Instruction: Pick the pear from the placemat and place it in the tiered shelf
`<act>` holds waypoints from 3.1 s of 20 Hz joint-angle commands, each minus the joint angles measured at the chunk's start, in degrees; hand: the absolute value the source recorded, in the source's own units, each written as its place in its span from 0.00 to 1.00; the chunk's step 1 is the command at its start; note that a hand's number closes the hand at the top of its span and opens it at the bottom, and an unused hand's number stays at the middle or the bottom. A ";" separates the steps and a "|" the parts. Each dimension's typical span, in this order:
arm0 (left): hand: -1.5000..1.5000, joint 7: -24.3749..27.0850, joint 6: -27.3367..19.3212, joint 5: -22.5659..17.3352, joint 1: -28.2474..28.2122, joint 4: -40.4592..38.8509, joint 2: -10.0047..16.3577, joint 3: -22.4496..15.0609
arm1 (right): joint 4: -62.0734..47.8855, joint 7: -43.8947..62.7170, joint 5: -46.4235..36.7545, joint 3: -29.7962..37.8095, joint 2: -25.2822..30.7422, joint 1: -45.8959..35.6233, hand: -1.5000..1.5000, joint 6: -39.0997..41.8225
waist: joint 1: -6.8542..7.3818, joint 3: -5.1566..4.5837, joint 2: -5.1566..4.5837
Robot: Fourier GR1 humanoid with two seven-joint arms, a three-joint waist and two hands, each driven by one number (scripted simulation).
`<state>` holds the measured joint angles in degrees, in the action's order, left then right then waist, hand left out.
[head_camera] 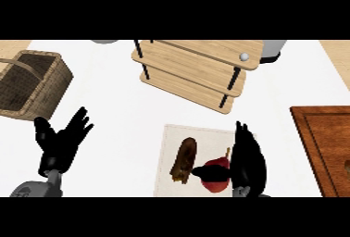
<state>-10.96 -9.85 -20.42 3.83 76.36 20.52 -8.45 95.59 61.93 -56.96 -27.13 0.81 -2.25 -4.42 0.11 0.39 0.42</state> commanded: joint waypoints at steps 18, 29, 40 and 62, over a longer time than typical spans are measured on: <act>0.50 -1.36 5.21 2.15 -2.52 -0.69 -1.80 3.94 | -5.08 0.54 2.00 -12.19 -0.78 -8.48 1.00 -3.23 | 0.26 -0.39 -0.40; 0.50 -4.07 5.15 3.44 2.86 -1.57 -2.61 0.96 | -11.90 16.09 8.10 -17.12 -0.77 -41.10 1.00 -14.34 | 5.08 -0.60 -0.38; 0.50 -4.06 3.51 3.91 1.29 -2.38 -2.70 2.06 | -14.59 23.25 2.41 -5.35 -0.76 -62.97 1.00 -5.05 | 2.95 -0.73 0.79; 0.50 -3.63 3.73 3.97 -2.53 1.83 -3.06 2.80 | -37.64 17.73 -1.04 22.13 -0.78 -90.22 1.00 4.09 | 1.17 -0.47 -0.23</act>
<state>-13.90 -6.59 -16.33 3.58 77.63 17.87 -4.93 61.89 69.55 -58.20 -9.14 0.58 -88.70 -2.96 1.03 0.16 0.51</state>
